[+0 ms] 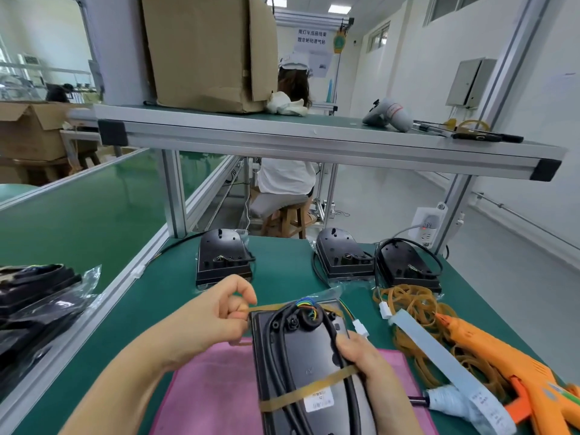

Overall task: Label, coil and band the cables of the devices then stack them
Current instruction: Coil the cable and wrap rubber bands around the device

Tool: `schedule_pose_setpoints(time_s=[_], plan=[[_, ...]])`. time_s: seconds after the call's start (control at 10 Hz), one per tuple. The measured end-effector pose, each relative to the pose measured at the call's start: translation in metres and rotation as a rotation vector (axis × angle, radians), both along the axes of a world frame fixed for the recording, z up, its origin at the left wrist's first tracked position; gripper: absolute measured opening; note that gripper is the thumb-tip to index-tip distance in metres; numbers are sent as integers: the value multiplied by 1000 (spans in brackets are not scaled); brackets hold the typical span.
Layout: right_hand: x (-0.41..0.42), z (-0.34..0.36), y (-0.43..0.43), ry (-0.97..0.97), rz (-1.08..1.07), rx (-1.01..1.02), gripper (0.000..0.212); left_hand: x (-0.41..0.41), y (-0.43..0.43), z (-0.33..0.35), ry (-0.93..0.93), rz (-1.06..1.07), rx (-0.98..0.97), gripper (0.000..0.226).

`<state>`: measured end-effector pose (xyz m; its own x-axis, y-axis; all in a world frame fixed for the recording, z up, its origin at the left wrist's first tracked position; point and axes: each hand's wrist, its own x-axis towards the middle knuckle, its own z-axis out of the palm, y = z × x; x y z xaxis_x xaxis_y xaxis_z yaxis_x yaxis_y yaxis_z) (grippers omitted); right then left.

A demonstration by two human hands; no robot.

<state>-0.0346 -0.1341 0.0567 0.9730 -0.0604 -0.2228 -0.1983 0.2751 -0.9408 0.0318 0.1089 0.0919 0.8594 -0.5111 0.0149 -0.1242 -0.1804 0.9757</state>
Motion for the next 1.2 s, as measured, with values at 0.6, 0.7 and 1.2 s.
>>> schedule_pose_setpoints(time_s=[0.6, 0.7, 1.2], plan=[[-18, 6, -2, 88, 6, 19, 53, -37, -65, -15, -1507, 271, 421, 25], [-16, 6, -8, 146, -16, 194, 43, -38, -54, -23, -1428, 273, 336, 22], [-15, 18, 0, -47, -107, -21, 46, -52, -43, -32, -608, 450, 23, 20]])
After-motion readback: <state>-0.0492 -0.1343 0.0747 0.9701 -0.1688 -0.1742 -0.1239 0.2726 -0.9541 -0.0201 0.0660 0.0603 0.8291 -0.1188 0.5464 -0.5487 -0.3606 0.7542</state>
